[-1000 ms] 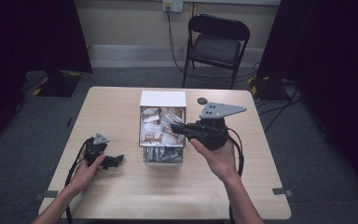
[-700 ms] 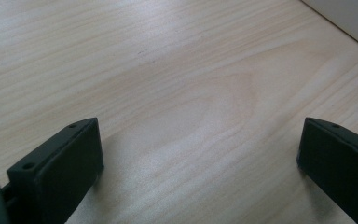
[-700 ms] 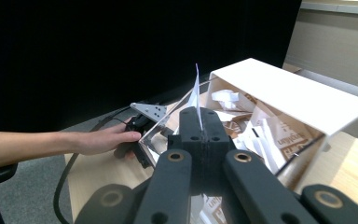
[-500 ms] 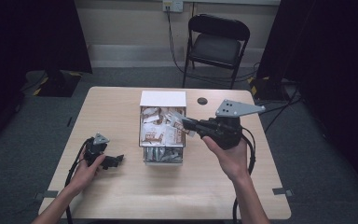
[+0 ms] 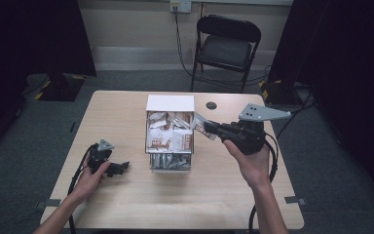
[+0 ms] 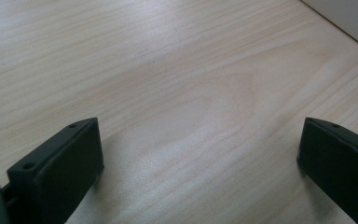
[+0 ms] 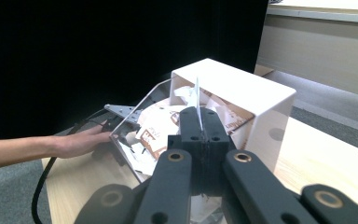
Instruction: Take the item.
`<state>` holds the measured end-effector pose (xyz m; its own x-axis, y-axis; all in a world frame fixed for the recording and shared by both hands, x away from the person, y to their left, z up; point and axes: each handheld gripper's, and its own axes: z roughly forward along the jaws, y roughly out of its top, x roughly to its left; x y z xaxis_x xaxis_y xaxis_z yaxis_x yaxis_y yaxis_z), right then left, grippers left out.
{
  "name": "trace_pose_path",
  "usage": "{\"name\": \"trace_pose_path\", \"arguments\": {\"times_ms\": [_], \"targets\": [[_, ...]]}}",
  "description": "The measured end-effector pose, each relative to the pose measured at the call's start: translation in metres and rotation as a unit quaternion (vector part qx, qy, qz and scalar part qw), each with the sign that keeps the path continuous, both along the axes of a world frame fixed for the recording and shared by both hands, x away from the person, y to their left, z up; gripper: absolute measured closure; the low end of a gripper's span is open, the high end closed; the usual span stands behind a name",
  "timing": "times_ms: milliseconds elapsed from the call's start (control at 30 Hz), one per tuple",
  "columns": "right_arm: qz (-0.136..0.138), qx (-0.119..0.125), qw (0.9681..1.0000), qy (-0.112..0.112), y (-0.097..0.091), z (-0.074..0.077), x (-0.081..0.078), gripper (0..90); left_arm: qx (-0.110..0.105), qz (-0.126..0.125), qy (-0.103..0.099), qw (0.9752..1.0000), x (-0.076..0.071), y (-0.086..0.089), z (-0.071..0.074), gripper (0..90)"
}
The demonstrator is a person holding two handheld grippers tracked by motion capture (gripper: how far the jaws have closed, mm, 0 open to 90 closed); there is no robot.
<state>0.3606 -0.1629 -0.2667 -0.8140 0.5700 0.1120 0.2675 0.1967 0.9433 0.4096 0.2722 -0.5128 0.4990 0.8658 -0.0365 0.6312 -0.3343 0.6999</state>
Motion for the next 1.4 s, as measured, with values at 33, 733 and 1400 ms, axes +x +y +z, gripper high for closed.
{"name": "trace_pose_path", "arguments": {"times_ms": [33,733,1400], "targets": [[0.000,0.000,1.0000,0.000,0.000,0.000,0.000,90.0,0.000,0.000,0.000,1.0000,0.000,0.000,0.000,0.0],[-0.058,-0.021,0.9976,0.032,-0.026,-0.031,0.027,90.0,0.000,0.000,0.000,1.0000,0.000,0.000,0.000,0.0],[-0.079,-0.065,0.9896,0.101,-0.026,-0.094,0.062,90.0,0.000,0.000,0.000,1.0000,0.000,0.000,0.000,0.0]]}}
